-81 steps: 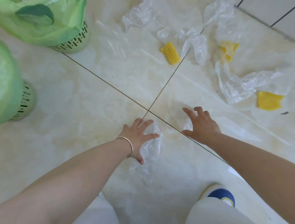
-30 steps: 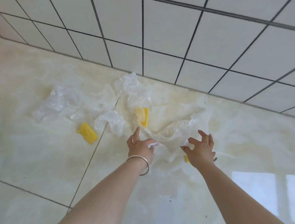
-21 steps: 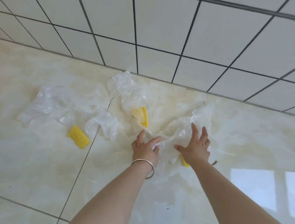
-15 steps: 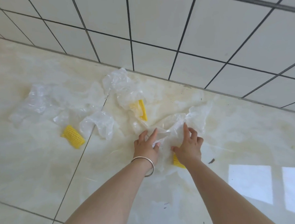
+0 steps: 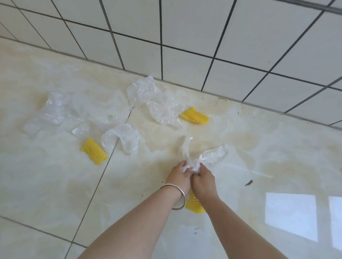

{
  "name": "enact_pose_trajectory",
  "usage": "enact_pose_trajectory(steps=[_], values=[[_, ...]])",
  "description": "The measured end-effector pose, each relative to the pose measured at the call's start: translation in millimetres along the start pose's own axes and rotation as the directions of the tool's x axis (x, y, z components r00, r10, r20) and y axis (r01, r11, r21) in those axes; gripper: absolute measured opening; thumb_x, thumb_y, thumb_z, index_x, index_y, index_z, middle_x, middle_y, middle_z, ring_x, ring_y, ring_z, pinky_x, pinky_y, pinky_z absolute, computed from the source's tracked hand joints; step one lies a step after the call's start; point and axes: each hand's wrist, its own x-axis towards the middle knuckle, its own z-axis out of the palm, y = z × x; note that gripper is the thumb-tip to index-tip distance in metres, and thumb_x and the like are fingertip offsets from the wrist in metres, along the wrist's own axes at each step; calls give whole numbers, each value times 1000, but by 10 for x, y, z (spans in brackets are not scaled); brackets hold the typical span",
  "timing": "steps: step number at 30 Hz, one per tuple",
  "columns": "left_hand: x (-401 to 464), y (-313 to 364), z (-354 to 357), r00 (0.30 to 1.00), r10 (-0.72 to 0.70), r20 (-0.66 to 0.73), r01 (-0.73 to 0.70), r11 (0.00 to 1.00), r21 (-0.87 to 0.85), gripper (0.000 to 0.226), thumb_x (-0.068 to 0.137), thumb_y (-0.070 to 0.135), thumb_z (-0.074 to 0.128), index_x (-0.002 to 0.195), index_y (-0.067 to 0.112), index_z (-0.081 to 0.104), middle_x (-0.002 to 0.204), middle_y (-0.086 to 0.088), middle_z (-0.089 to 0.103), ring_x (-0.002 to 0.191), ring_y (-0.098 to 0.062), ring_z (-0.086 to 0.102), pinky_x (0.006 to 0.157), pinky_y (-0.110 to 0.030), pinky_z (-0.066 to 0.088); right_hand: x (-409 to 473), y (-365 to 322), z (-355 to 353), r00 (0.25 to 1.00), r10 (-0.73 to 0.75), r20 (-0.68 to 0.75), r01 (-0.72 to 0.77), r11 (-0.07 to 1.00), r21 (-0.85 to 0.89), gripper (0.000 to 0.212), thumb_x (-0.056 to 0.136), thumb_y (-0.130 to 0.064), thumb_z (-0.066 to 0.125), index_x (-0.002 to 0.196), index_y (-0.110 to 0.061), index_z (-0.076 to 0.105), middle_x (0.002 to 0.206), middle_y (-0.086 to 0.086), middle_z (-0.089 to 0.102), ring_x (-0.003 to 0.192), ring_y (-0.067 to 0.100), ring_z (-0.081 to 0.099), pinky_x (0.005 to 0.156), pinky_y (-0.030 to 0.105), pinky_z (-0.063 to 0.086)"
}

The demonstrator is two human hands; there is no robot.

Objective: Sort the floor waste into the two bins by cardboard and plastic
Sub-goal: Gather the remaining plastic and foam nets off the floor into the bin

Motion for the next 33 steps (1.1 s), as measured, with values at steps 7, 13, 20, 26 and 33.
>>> enact_pose_trajectory(steps=[7, 13, 20, 26, 33], values=[[-268, 89, -372, 994, -77, -83, 53, 965, -256, 68, 78, 57, 39, 122, 9, 57, 125, -20, 60, 116, -34, 58, 100, -45, 45, -296, -522, 284, 994, -70, -84, 87, 969, 229, 24, 88, -10, 43, 64, -11, 47, 65, 4, 49, 71, 22, 44, 63, 30, 37], [-649, 264, -1193, 978, -15, -210, -57, 941, -334, 45, 94, 44, 32, 113, 18, 64, 112, -9, 68, 104, -27, 63, 91, -35, 50, -631, -1371, 673, 968, -250, -21, 251, 965, 79, 48, 100, -34, 32, 70, -6, 58, 68, 2, 57, 69, 20, 53, 71, 34, 42], [-1251, 345, -2489, 965, -17, -261, -168, 724, -669, 36, 89, 52, 44, 112, 30, 60, 111, -1, 67, 98, -22, 64, 54, -22, 48, -1131, -2439, 1514, 921, -360, 148, 347, 932, 107, 32, 95, -18, 40, 72, 3, 49, 71, 11, 44, 65, 21, 40, 44, 15, 32], [-1775, 178, -3630, 931, 53, -360, -314, 618, -721, 35, 82, 49, 52, 105, 25, 60, 103, -7, 66, 91, -28, 65, 68, -31, 49, -1796, -3183, 2502, 847, -495, 193, 471, 868, 157, 16, 93, -6, 38, 86, -13, 50, 77, -7, 51, 68, 7, 47, 57, 11, 39], [-2138, -221, -4942, 834, -23, -551, -454, 537, -711, 48, 52, 61, 52, 78, 24, 68, 101, -12, 72, 103, -28, 66, 100, -49, 45, -2369, -3748, 3827, 656, -738, 157, 723, 674, 150, 13, 86, -11, 38, 90, -17, 49, 107, 5, 47, 83, 4, 47, 71, 20, 36]])
